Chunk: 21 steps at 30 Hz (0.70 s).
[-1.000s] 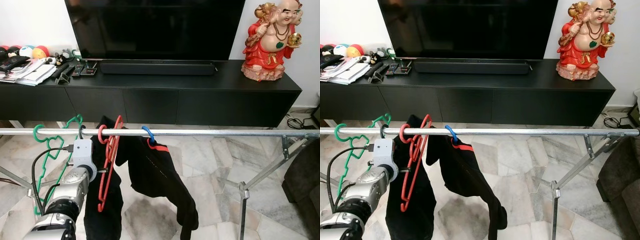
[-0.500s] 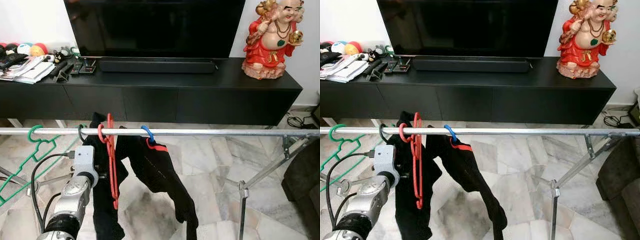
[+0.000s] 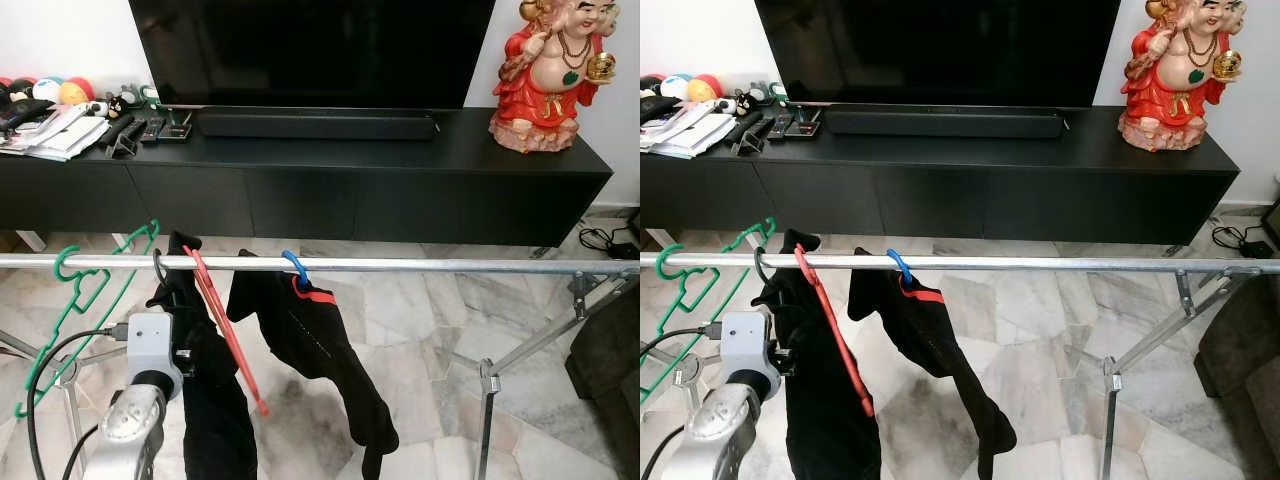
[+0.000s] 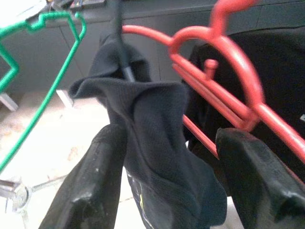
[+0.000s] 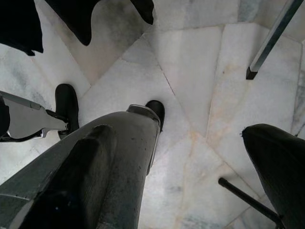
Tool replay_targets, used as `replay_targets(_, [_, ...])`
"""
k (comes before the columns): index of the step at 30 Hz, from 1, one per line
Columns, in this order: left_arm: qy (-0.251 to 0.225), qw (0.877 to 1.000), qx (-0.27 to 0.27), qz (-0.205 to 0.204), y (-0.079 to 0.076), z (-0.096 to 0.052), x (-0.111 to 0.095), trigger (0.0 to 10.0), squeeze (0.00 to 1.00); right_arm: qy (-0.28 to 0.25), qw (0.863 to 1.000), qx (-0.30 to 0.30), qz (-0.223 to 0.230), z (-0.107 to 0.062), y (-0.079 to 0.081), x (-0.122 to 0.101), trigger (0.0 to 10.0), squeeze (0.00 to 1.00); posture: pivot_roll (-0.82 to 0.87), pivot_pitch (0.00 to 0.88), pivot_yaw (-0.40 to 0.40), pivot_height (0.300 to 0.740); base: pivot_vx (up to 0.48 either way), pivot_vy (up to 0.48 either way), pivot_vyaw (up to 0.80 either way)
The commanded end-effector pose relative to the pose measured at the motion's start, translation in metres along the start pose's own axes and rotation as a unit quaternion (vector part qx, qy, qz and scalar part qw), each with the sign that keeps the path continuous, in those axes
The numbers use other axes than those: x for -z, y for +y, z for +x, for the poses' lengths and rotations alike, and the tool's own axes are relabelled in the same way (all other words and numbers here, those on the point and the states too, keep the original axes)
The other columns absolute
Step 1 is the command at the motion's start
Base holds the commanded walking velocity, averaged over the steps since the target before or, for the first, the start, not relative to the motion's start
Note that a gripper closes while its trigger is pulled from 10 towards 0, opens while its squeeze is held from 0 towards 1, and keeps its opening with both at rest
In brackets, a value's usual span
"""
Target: Hang hanger
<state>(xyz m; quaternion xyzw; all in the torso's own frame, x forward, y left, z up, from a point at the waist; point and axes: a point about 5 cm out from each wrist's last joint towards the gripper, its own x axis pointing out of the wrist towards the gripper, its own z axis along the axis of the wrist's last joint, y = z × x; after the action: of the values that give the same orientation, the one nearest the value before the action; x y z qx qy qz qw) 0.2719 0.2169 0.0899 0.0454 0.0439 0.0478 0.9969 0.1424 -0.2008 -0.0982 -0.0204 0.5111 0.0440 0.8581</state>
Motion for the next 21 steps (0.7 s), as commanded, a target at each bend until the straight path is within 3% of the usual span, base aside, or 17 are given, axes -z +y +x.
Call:
replay_targets(1, [-0.010,1.000,-0.009,-0.005,-0.004,-0.008,-0.003,10.0,1.00,0.025,1.000,0.000,0.002,-0.002,0.002,0.013,10.0,0.00,-0.03,0.127,0.003,0.740,0.000,0.000,0.00])
replay_targets(2, [-0.010,1.000,-0.009,-0.005,-0.004,-0.008,-0.003,10.0,1.00,0.025,1.000,0.000,0.002,-0.002,0.002,0.013,10.0,0.00,-0.03,0.127,0.003,0.740,0.000,0.000,0.00])
replay_targets(3, [-0.012,1.000,-0.009,-0.008,-0.006,-0.011,-0.003,10.0,0.85,0.024,1.000,0.000,0.003,-0.002,0.002,0.013,10.0,0.00,-0.03,0.127,0.004,0.740,0.000,0.000,0.00])
replay_targets(4, [-0.020,1.000,-0.012,-0.007,-0.008,-0.014,-0.006,10.0,0.00,0.023,1.000,0.000,0.003,-0.002,0.002,0.013,10.0,0.00,-0.02,0.126,0.003,0.740,0.000,0.000,0.00])
replay_targets(9, [-0.047,0.999,-0.020,-0.013,-0.007,-0.016,-0.014,10.0,0.00,0.018,1.000,0.003,0.010,-0.001,0.002,0.012,10.0,0.00,-0.03,0.126,0.006,0.740,0.000,0.000,0.00])
replay_targets(17, [-0.051,0.998,-0.037,-0.009,-0.001,-0.016,-0.017,10.0,0.00,0.012,1.000,0.012,0.026,-0.003,-0.005,0.012,10.0,0.00,-0.03,0.125,0.008,0.740,0.000,-0.480,0.00])
replay_targets(21, [-0.055,0.998,-0.042,-0.013,-0.002,-0.018,-0.018,10.0,0.00,0.018,0.999,0.015,0.022,-0.004,-0.007,0.015,10.0,0.00,-0.03,0.126,0.006,0.740,0.000,0.000,-0.29])
